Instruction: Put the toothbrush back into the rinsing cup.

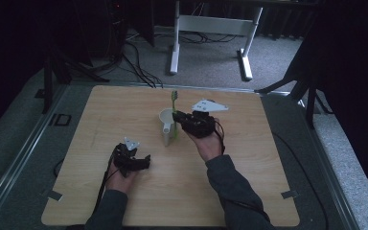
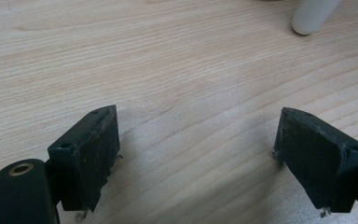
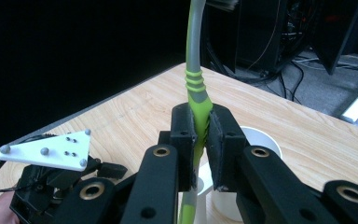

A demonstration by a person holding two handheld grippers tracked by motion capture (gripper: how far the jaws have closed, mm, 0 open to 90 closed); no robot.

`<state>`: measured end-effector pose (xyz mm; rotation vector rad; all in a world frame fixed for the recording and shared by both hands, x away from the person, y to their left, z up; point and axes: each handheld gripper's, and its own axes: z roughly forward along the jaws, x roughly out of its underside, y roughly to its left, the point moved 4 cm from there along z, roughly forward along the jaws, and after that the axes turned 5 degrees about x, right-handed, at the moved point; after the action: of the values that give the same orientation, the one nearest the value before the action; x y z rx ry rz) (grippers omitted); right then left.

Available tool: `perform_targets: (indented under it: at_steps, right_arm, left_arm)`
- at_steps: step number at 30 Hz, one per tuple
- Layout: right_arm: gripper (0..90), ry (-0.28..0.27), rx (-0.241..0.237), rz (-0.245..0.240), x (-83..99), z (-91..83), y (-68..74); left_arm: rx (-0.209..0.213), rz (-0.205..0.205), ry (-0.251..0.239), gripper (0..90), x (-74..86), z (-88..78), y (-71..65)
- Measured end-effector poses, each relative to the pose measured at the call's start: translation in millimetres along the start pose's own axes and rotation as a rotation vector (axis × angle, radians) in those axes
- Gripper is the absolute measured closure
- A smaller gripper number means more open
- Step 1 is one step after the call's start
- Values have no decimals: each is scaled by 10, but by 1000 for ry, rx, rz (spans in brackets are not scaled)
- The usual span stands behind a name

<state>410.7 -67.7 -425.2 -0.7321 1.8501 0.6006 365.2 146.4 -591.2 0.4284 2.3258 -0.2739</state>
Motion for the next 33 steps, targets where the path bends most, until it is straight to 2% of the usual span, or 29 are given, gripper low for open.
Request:
perform_targets:
  at_steps: [6,13,19,33]
  right_arm:
    - [814,-23,12,16,-9,1,-14]
    - [814,-41,4,39,8,16,-56]
    - [814,-45,1,39,3,37,-79]
    - [814,-92,13,56,-42,76,-129]
  left_arm:
    - [0,1,0,146,0,0,-1]
    - [1,0,-1,146,0,1,-5]
    - [1,0,-1,146,0,1,-5]
    - [1,-1,-2,146,0,1,-6]
